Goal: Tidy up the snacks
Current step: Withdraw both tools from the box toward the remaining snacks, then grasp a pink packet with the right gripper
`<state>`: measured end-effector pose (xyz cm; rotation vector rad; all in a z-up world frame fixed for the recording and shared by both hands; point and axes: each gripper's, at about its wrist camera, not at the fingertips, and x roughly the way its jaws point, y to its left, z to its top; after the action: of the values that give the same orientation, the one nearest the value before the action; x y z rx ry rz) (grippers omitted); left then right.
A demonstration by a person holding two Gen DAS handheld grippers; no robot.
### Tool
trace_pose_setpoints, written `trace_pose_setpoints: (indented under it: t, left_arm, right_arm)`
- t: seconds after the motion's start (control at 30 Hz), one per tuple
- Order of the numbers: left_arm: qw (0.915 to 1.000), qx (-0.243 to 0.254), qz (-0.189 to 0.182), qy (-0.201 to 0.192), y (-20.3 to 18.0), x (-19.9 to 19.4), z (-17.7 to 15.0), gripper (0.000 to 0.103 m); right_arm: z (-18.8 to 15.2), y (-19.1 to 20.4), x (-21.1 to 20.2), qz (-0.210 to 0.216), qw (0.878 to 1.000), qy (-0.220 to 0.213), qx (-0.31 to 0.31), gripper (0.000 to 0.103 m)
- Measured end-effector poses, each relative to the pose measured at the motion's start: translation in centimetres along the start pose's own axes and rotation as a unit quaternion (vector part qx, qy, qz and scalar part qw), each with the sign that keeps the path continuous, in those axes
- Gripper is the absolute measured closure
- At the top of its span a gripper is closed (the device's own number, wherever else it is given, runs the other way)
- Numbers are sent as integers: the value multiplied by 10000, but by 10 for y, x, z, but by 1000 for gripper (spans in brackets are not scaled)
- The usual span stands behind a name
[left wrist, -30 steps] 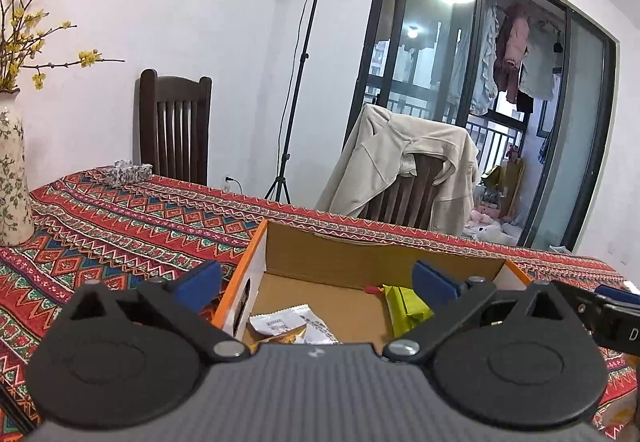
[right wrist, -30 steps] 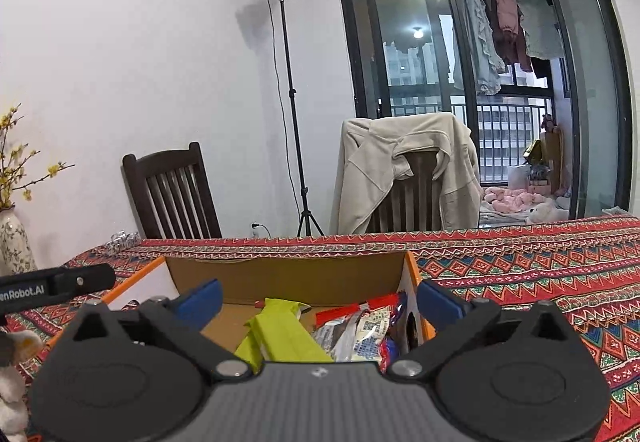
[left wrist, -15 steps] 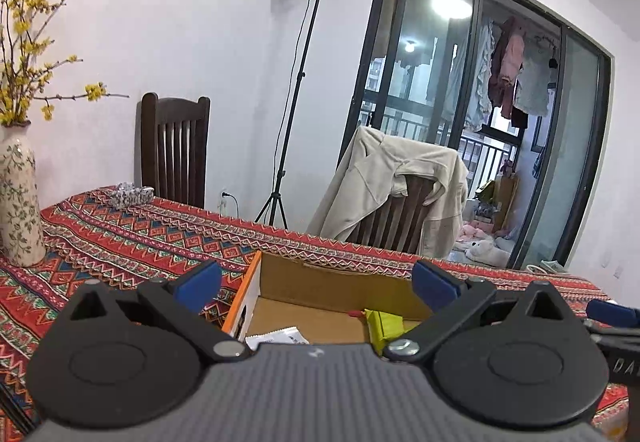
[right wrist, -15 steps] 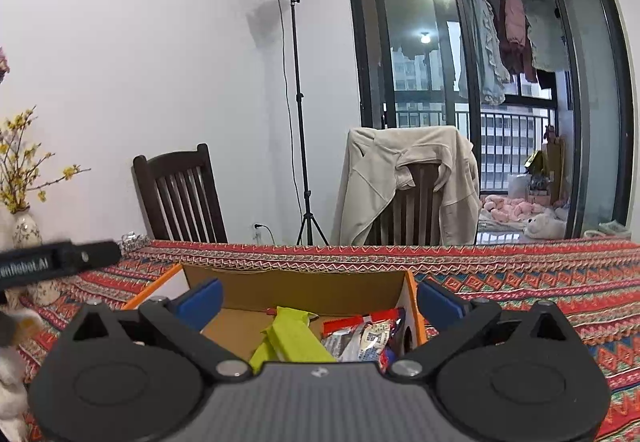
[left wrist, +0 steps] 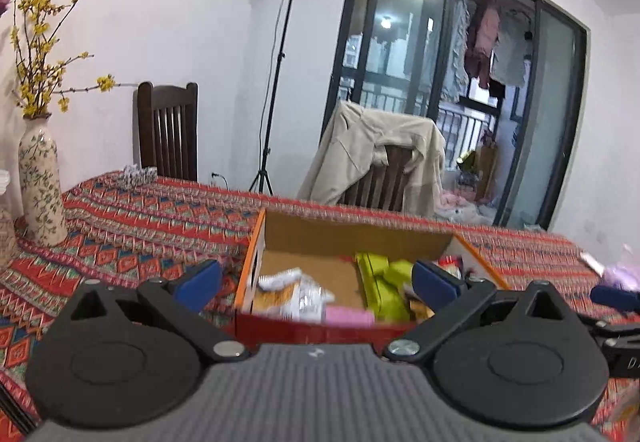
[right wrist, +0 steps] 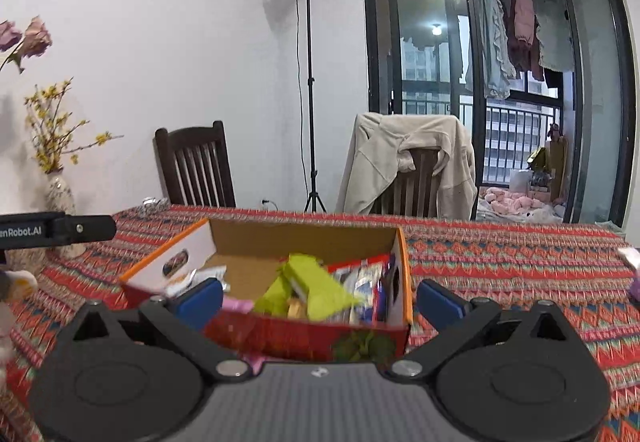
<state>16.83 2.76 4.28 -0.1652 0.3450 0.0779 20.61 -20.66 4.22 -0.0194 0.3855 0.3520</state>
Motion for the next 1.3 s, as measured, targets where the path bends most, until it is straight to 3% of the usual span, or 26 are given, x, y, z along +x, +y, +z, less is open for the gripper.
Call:
trace_pose_setpoints:
  t: [0.6,0.8,1.3]
  left_arm:
    - [9981,171,-53,596,30,-42,-86,0]
    - [9975,240,59,661,33,-32,-108,0]
    - [9982,50,-198,572,40,-35,-107,0]
  right_arm:
    - [-82,-2,-55,-121,9976,669,157,0]
    - [-99,-3,-48,-202,9948,979,203,0]
    - [-97,2,15,-923,9799,1733,362,0]
